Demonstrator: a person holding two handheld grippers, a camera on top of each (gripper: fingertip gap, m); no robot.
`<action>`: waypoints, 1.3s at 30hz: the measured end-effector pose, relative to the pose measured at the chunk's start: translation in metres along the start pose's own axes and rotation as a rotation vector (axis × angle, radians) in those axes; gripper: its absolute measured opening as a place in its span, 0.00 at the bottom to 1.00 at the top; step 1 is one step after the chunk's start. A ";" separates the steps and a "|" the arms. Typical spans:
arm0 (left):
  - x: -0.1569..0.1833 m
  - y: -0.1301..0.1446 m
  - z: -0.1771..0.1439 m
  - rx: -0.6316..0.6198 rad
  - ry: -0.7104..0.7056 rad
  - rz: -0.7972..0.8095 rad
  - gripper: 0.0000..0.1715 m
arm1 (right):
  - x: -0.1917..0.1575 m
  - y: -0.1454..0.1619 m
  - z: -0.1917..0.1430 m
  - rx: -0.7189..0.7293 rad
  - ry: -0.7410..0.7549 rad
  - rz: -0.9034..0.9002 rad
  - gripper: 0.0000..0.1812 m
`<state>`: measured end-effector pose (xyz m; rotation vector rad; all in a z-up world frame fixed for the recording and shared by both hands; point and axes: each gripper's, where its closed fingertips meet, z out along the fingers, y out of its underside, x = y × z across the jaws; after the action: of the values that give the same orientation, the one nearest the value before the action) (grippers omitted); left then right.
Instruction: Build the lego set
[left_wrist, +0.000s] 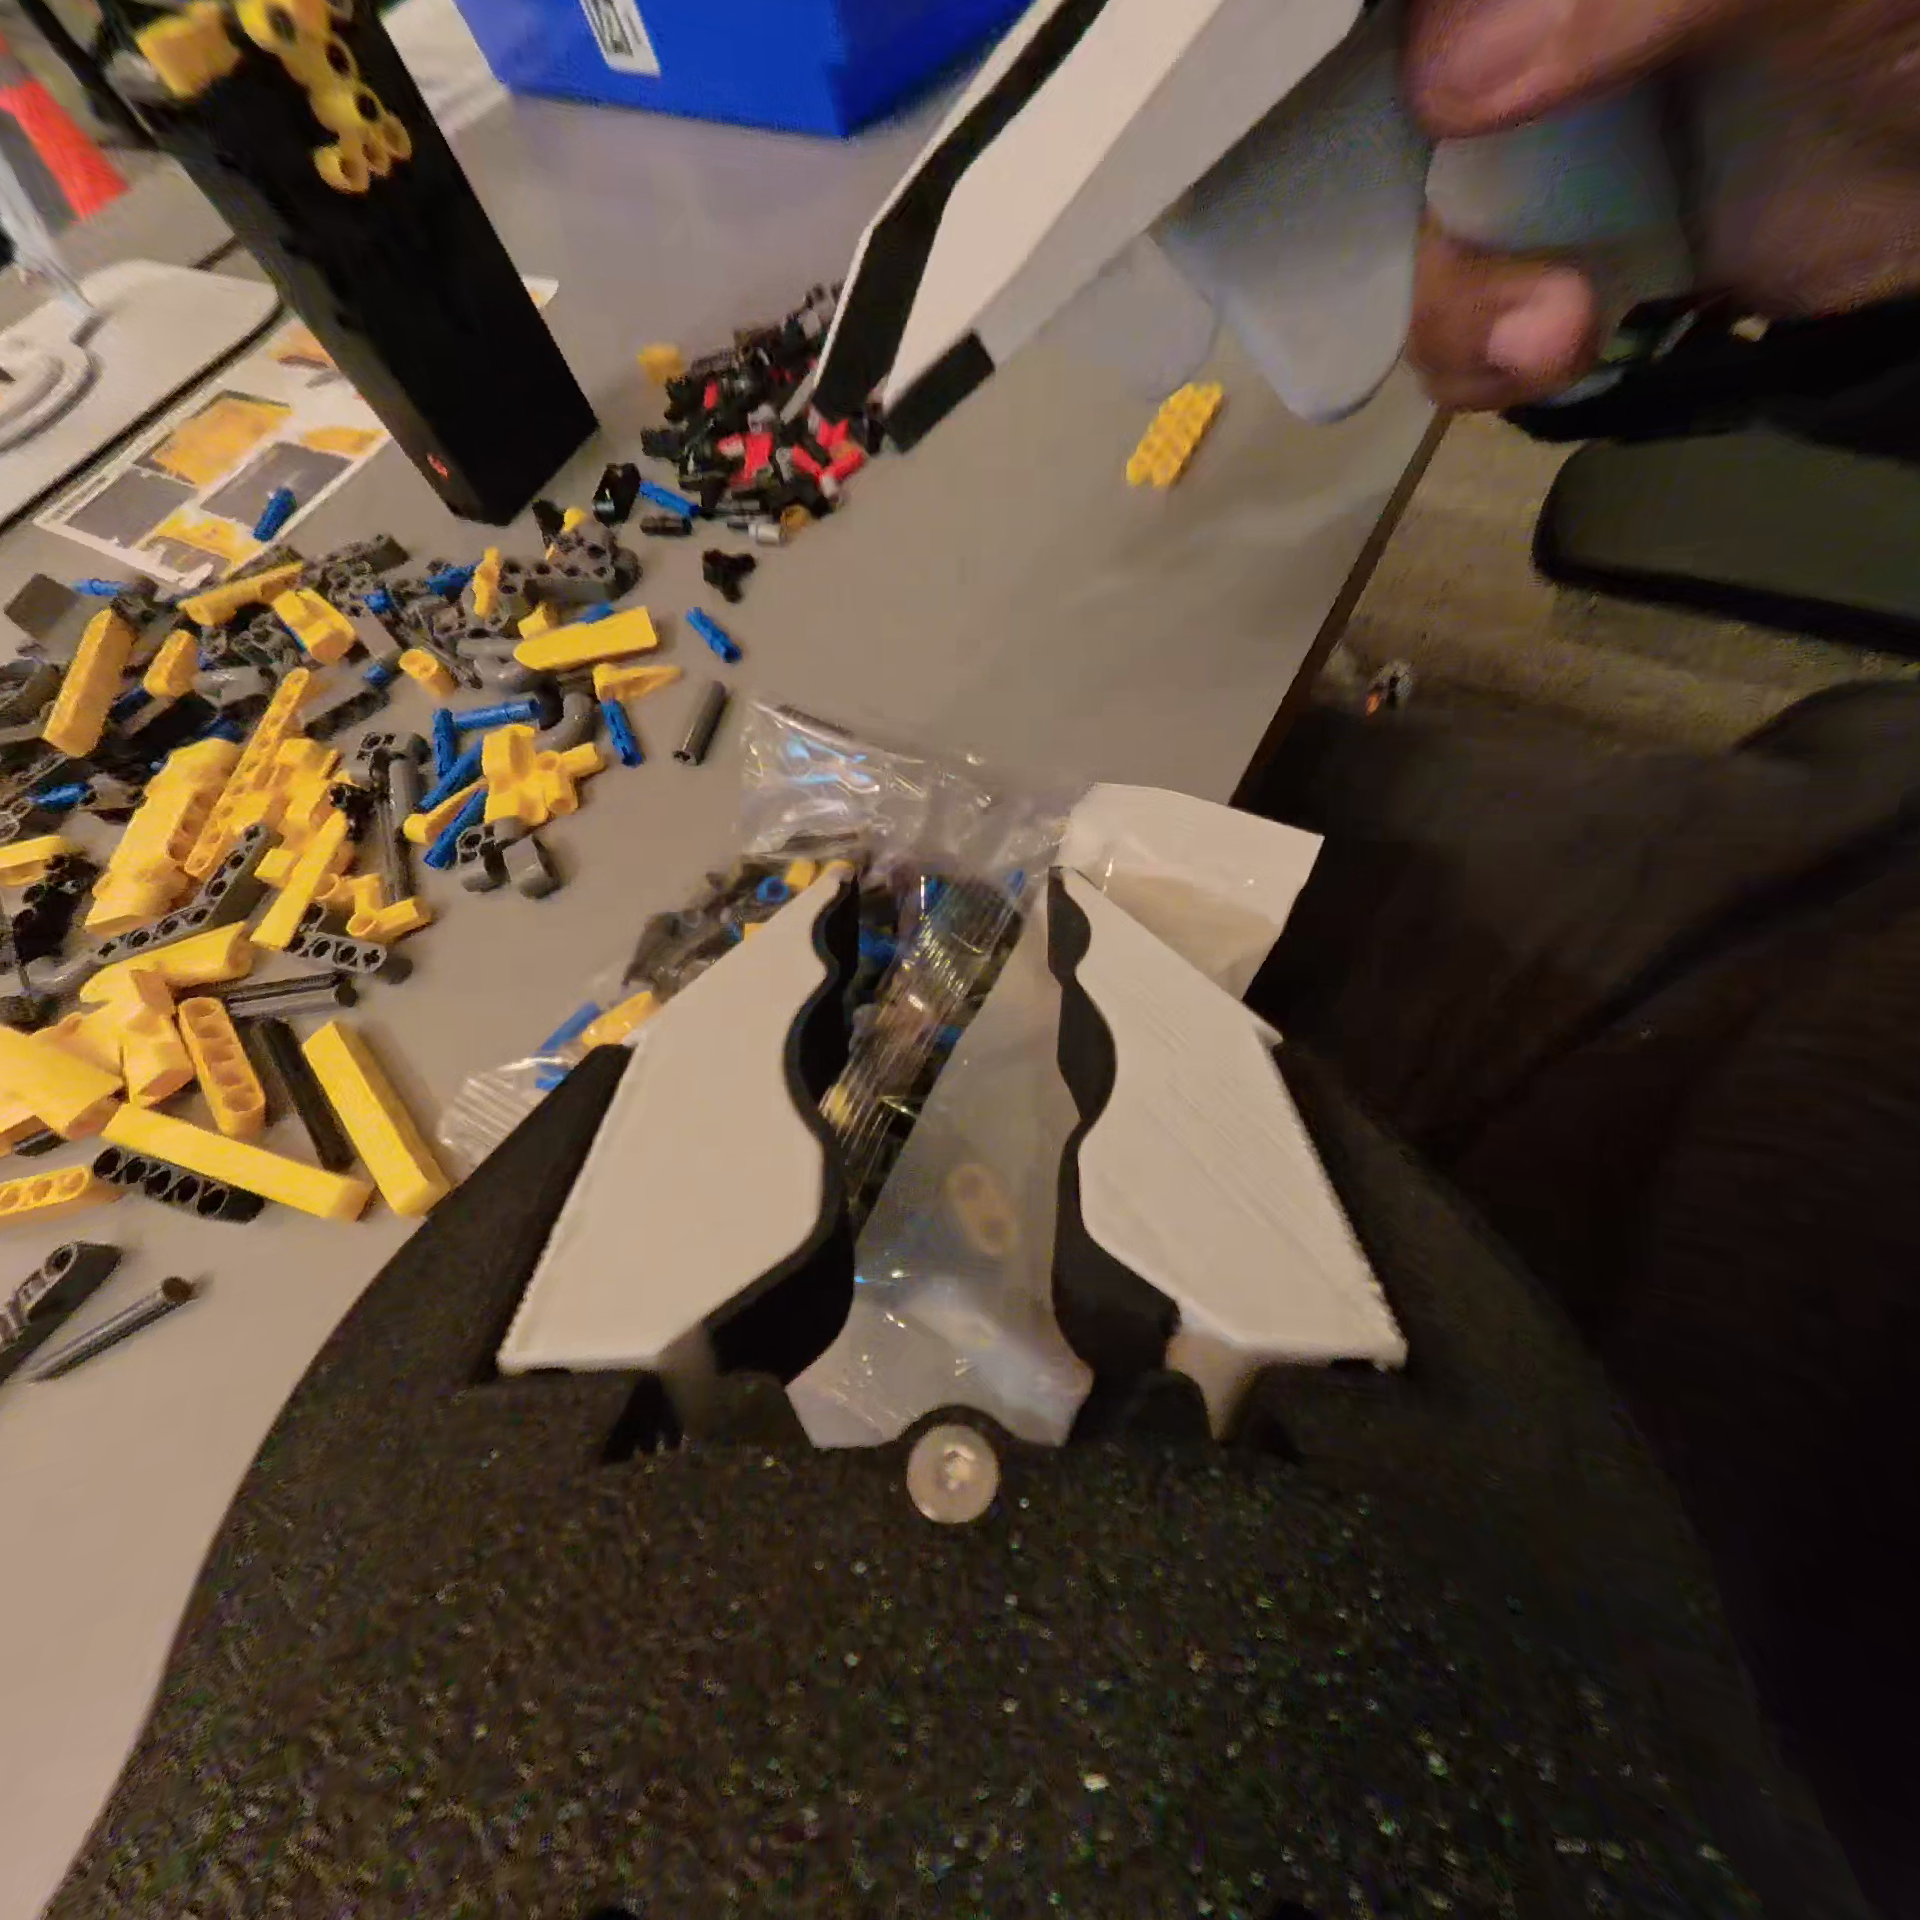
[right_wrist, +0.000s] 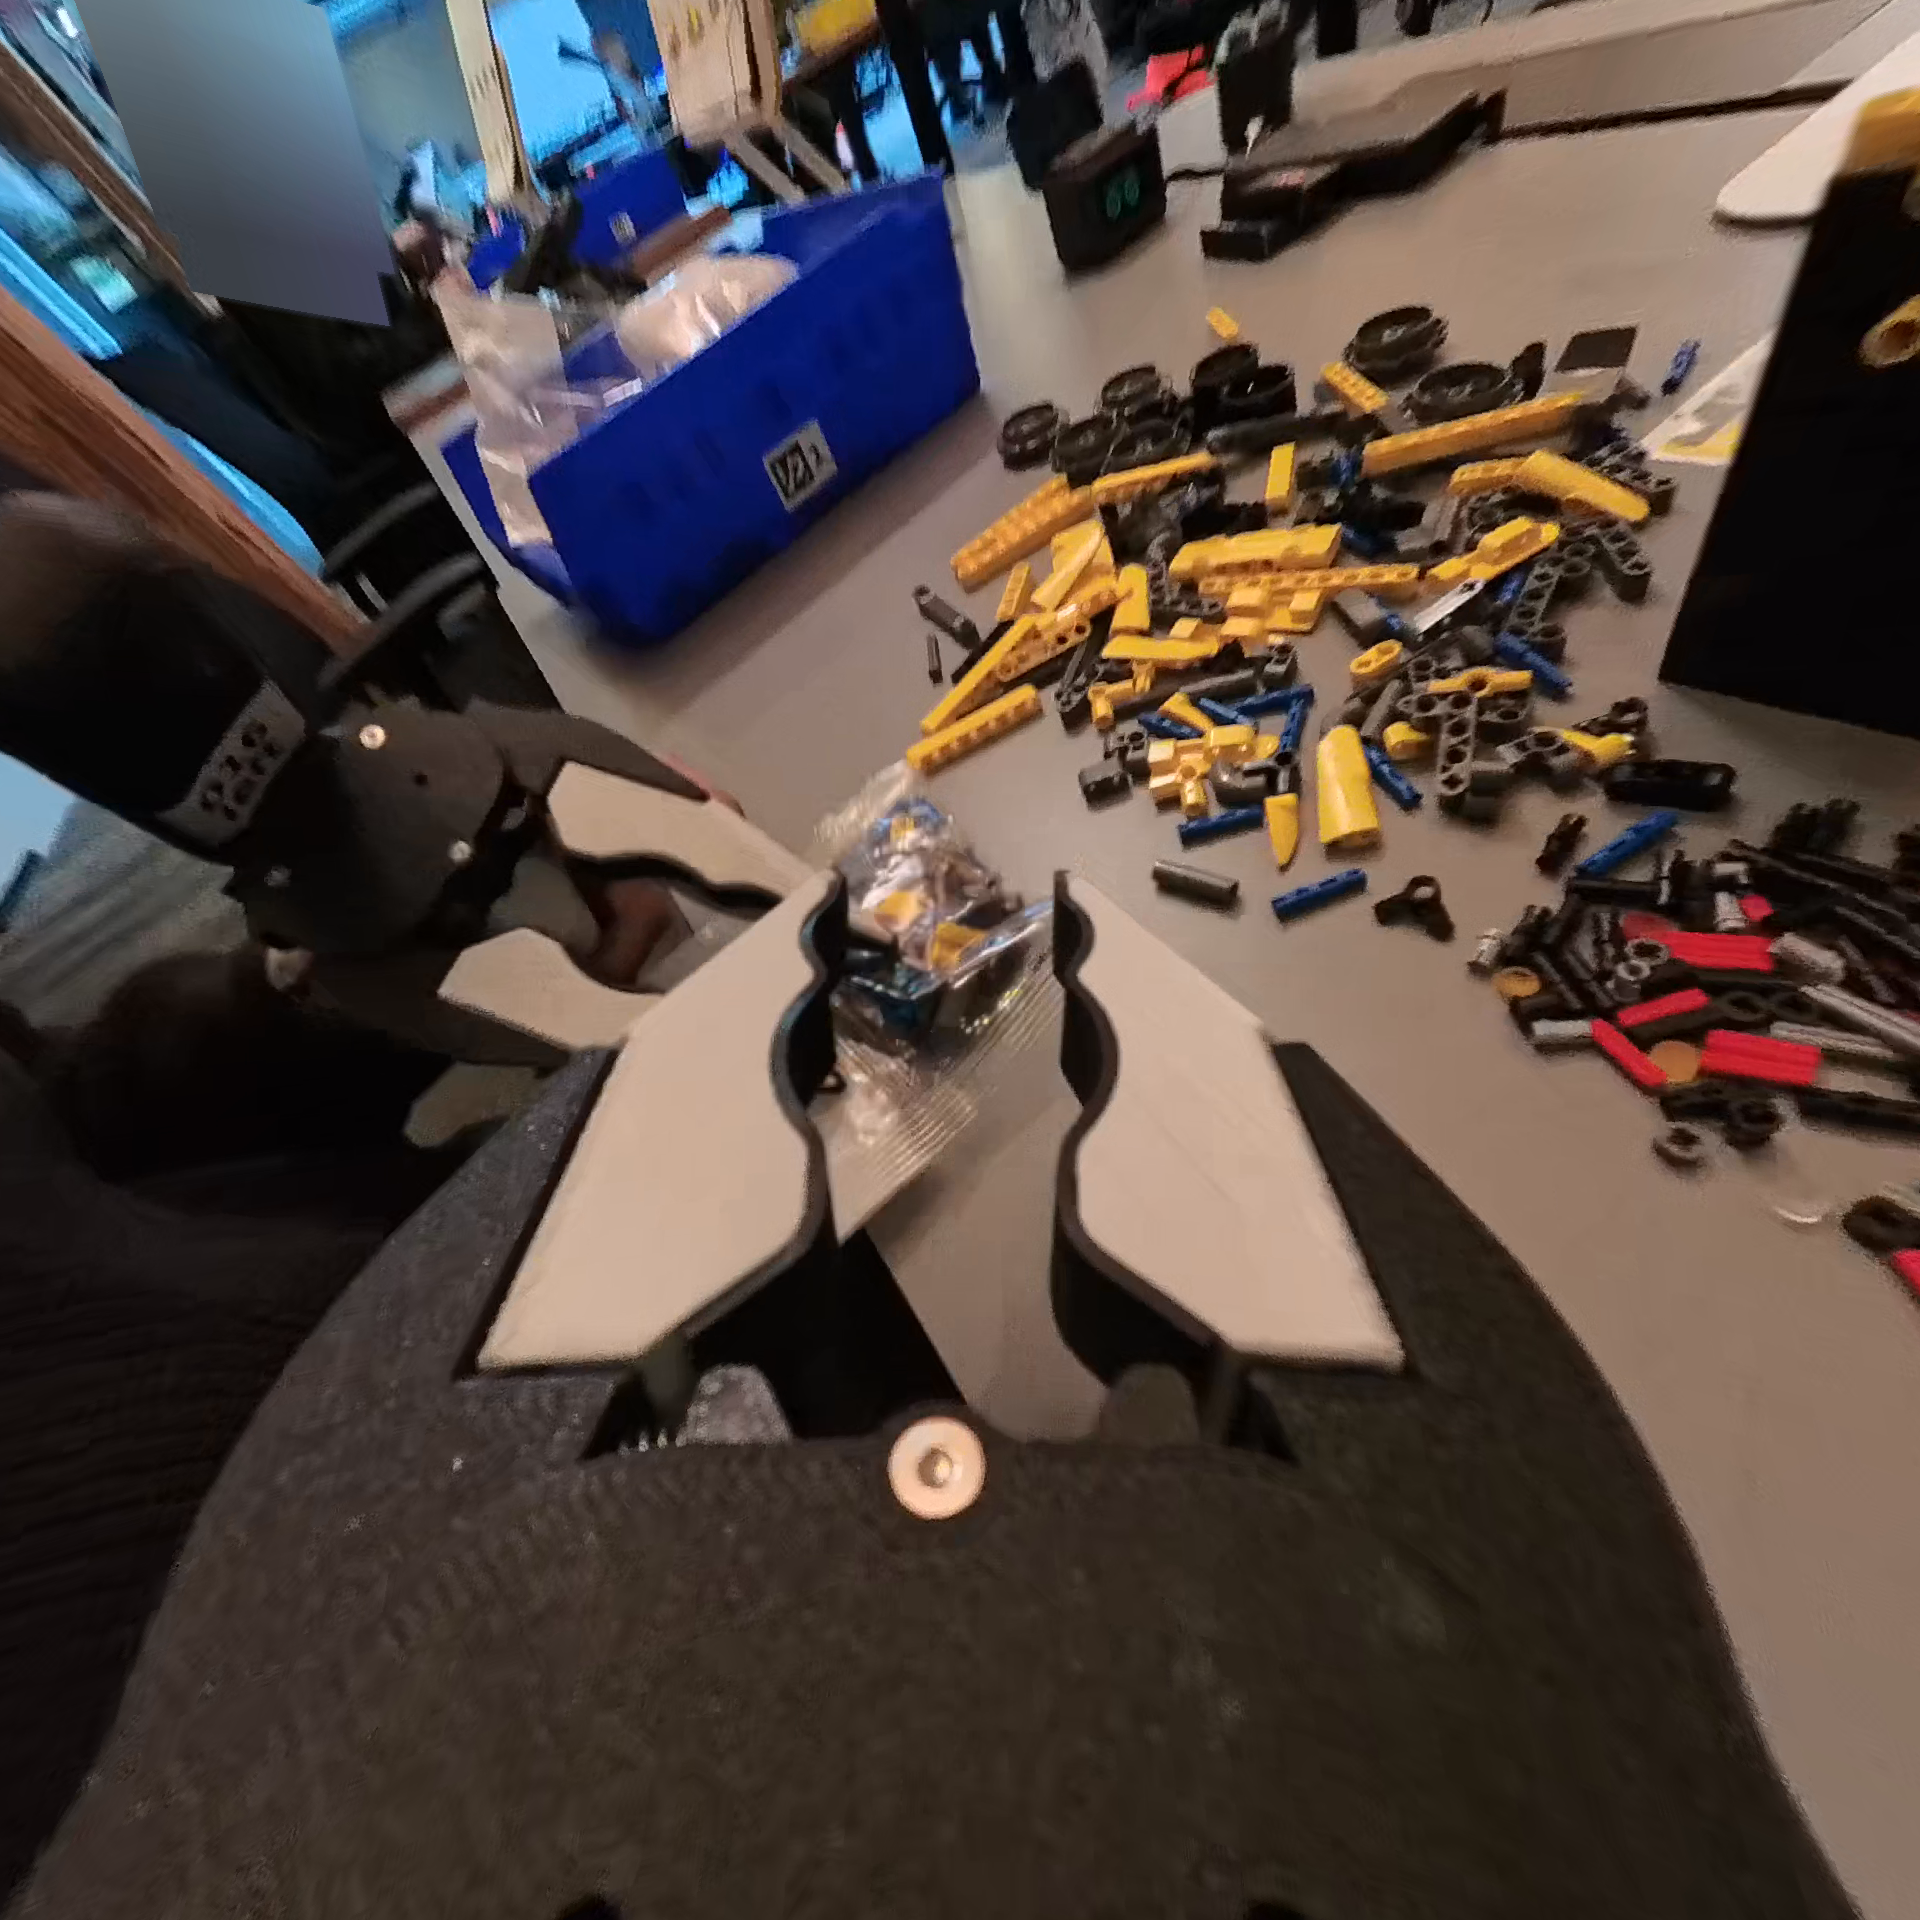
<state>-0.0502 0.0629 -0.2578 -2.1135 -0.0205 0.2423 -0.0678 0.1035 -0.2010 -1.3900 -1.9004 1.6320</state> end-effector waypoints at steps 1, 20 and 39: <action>-0.001 0.001 0.001 -0.009 -0.012 0.003 0.20 | -0.002 0.006 0.003 -0.025 -0.002 -0.020 0.21; -0.038 -0.020 -0.035 0.234 -0.196 -0.149 0.01 | -0.037 -0.009 0.033 0.217 -0.203 0.181 0.00; -0.014 -0.078 -0.083 0.572 0.125 -0.362 0.22 | -0.095 -0.028 0.011 0.240 -0.263 -0.252 0.00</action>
<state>-0.0429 0.0329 -0.1470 -1.5168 -0.2311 -0.0955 -0.0413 0.0253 -0.1462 -0.8416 -1.8468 1.9091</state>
